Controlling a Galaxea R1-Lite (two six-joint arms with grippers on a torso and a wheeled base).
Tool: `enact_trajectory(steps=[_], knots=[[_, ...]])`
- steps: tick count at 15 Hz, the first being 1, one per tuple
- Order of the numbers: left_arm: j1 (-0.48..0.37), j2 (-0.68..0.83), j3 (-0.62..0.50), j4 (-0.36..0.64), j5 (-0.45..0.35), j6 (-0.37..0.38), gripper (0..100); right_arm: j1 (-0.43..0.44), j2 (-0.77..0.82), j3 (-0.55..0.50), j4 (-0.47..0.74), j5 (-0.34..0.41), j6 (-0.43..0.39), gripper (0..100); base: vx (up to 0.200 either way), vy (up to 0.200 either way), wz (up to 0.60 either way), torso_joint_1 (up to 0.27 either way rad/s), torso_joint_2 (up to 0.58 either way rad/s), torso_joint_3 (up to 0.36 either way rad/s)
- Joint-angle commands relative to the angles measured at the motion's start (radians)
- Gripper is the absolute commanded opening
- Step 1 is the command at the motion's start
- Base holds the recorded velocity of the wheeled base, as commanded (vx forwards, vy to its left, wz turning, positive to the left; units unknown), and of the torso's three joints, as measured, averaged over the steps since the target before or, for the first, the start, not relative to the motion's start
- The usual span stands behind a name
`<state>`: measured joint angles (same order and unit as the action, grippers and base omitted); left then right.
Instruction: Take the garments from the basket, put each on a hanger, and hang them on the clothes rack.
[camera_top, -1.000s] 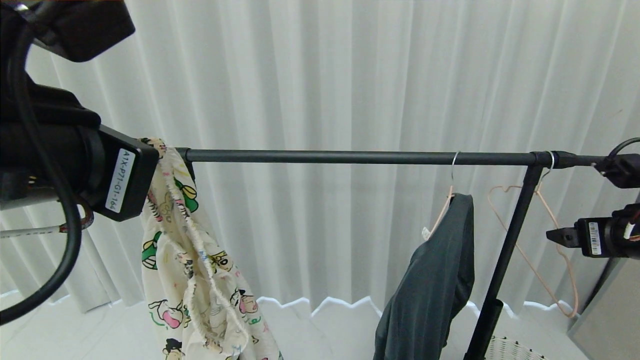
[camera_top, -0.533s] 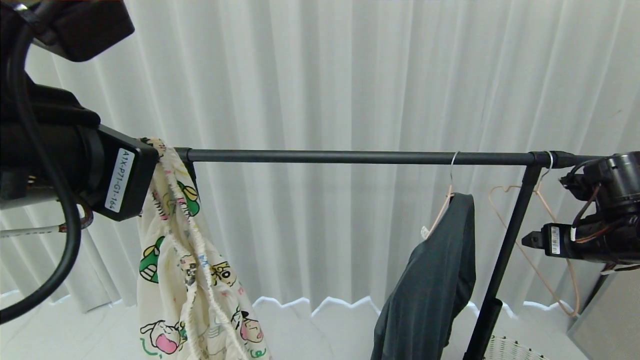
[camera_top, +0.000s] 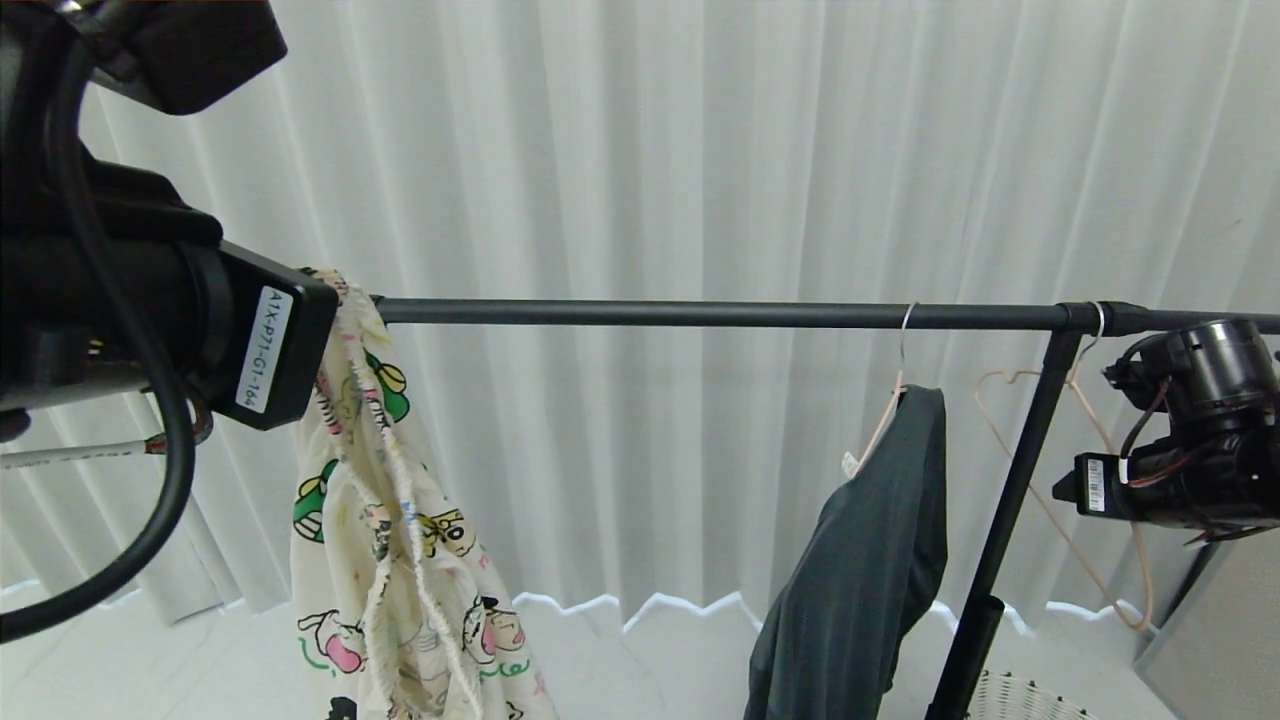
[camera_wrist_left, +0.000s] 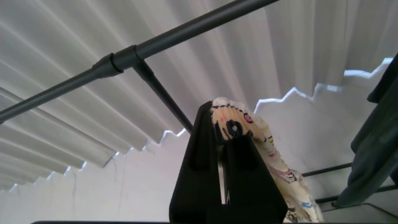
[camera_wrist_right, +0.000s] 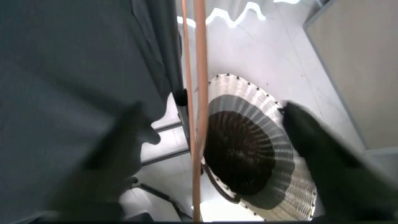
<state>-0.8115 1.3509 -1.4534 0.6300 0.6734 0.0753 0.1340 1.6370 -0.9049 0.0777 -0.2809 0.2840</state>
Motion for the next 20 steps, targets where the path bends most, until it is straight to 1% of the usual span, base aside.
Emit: enact_trajectory(steps=[1, 6, 9, 13, 15, 18, 20], knots=[[0.000, 0.010, 0.001, -0.007, 0.000, 0.001, 0, 0.001, -0.003, 0.000, 0.001, 0.000, 0.000, 0, 0.000, 0.000, 0.00, 0.000, 0.00, 0.000], [0.000, 0.004, 0.001, -0.007, 0.000, 0.001, 0, 0.006, -0.043, 0.000, 0.002, 0.000, -0.002, 0, 0.000, 0.000, 0.00, 0.000, 0.00, 0.000], [0.000, -0.002, 0.001, -0.007, 0.002, 0.001, 0, 0.012, -0.095, 0.000, 0.001, 0.000, -0.003, 0, 0.000, 0.000, 0.00, 0.000, 0.00, 0.000], [0.000, -0.016, 0.008, -0.007, 0.002, 0.001, 0, 0.025, -0.207, 0.011, 0.022, 0.000, -0.013, 0, 0.000, 0.000, 0.00, 0.000, 0.00, 0.000], [0.000, -0.029, 0.027, -0.007, 0.020, 0.001, 0, 0.030, -0.275, 0.052, 0.056, -0.001, -0.020, 0, 0.000, 0.000, 0.00, 0.000, 0.00, 0.000], [-0.002, -0.042, 0.062, -0.007, 0.089, 0.001, 0, 0.035, -0.404, 0.139, 0.062, -0.001, -0.057, 0, 0.000, 0.000, 0.00, 0.000, 0.00, 0.000], [-0.003, -0.050, 0.070, -0.007, 0.097, 0.001, 0, 0.035, -0.474, 0.181, 0.085, 0.002, -0.095, 0, -0.200, 0.000, 0.00, 0.000, 0.00, 0.000]])
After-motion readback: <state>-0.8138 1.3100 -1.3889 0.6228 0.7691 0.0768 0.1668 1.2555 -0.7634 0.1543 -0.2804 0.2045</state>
